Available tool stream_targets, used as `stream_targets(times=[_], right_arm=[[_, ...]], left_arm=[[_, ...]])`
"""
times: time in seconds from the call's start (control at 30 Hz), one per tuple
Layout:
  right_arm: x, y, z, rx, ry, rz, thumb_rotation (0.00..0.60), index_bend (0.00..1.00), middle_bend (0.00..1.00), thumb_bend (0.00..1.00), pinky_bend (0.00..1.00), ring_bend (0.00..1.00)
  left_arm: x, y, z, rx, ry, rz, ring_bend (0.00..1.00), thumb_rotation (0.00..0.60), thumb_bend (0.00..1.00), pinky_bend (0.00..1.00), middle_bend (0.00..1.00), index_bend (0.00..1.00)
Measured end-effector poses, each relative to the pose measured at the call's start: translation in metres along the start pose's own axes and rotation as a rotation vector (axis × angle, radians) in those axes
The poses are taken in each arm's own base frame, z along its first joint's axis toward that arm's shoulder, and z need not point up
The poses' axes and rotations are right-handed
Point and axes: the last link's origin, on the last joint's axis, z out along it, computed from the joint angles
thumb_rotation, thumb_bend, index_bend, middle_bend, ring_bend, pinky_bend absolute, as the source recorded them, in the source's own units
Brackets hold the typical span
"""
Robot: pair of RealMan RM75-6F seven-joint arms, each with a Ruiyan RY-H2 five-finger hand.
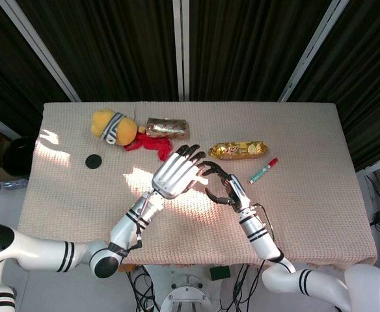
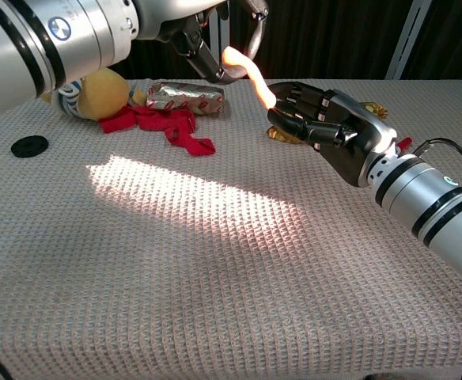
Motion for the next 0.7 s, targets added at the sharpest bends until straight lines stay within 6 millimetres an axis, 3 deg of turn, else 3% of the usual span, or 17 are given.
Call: stream_targets(times=[0.7], right_arm=[[-0.0062, -0.0037, 0.0044, 0.007, -0.008, 0.012, 0.6, 0.39, 0.11, 0.35, 0.0, 0.0]], left_arm=[[-0.0008, 0.0027, -0.0018, -0.006, -0.001, 0.0, 0.17, 0.6, 0.35, 0.26, 0.27, 0.56]])
